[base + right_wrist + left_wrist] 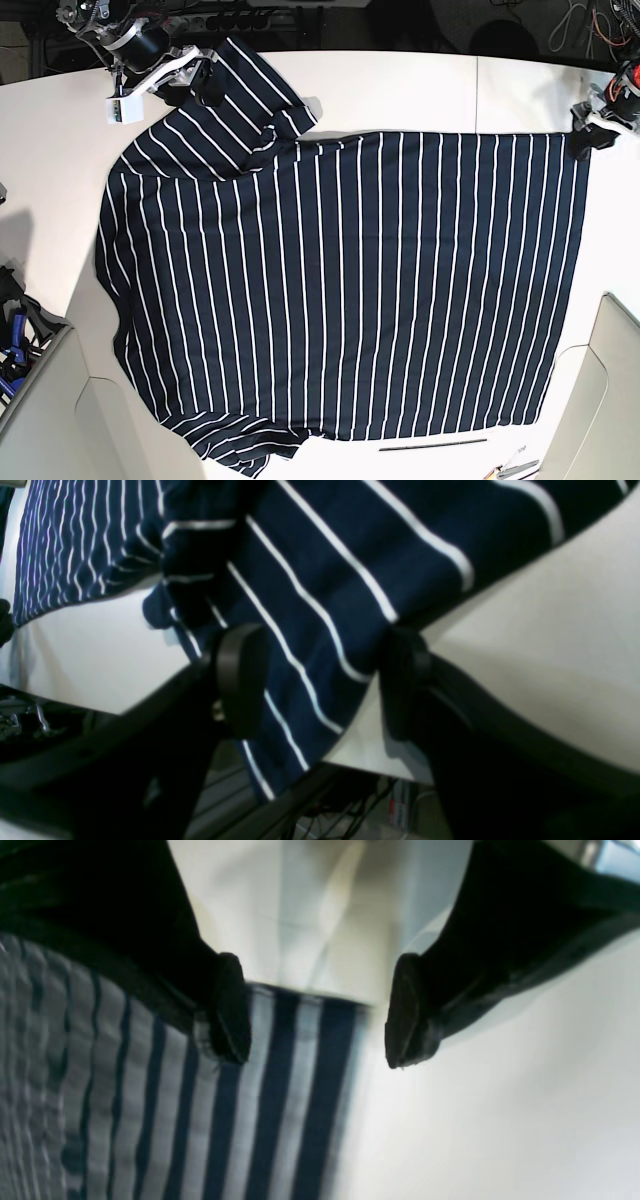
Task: Fold the T-shirt properly
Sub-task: 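Grasp the shirt's shoulder edges with the left and right grippers, then lift the shoulder edge and fold it over toward the hem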
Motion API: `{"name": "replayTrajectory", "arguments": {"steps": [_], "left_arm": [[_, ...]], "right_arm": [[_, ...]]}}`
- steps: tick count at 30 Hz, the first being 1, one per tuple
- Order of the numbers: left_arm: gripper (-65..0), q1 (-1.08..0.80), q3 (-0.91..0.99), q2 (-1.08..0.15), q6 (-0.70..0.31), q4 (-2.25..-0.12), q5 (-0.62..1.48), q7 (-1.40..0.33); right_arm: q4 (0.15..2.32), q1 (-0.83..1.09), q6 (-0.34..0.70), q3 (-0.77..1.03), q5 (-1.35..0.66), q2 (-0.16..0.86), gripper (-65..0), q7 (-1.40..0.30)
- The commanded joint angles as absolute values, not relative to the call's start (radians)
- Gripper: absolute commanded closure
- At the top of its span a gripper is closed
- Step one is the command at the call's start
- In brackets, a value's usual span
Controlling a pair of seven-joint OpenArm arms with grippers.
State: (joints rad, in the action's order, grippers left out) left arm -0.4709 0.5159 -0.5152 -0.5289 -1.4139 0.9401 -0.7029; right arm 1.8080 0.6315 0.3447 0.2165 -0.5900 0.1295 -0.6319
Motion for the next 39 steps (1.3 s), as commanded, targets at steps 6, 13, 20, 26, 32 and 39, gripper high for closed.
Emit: {"name": "replayTrajectory", "arguments": {"steps": [6, 13, 20, 26, 32, 39], "left_arm": [[-20.4, -0.483, 0.509, -0.521, -0.545, -1.413, 0.924, -0.767], [0.0, -0.482, 0.509, -0.521, -0.59, -1.413, 0.924, -0.721], [0.0, -0.48, 0.509, -0.525, -0.593, -1.415, 0.925, -0.704], [0.0, -0.48, 0.512, -0.547, -0.643, -1.428, 0.924, -0.706], [0.0, -0.483, 0.512, -0.551, -0.649, -1.468, 0.909, -0.716], [0.0, -0.494, 0.512, -0.551, -0.686, -1.481, 0.91, -0.761]], "right_arm": [[1.814, 0.637, 0.344, 0.217, -0.583, 0.13, -19.8, -0.628], [1.814, 0.637, 0.448, 0.218, -0.583, 0.13, 0.0, -0.625], [1.816, 0.604, 0.473, 0.219, -0.583, 0.13, 0.0, -0.627], [1.816, 0.607, 0.476, 0.236, -0.583, 0.13, 0.0, -0.634], [1.816, 0.608, 0.518, 0.291, -0.622, 0.13, 0.0, -0.669], [1.818, 0.622, 0.529, 0.366, -0.703, 0.13, 0.0, -0.741]]}}
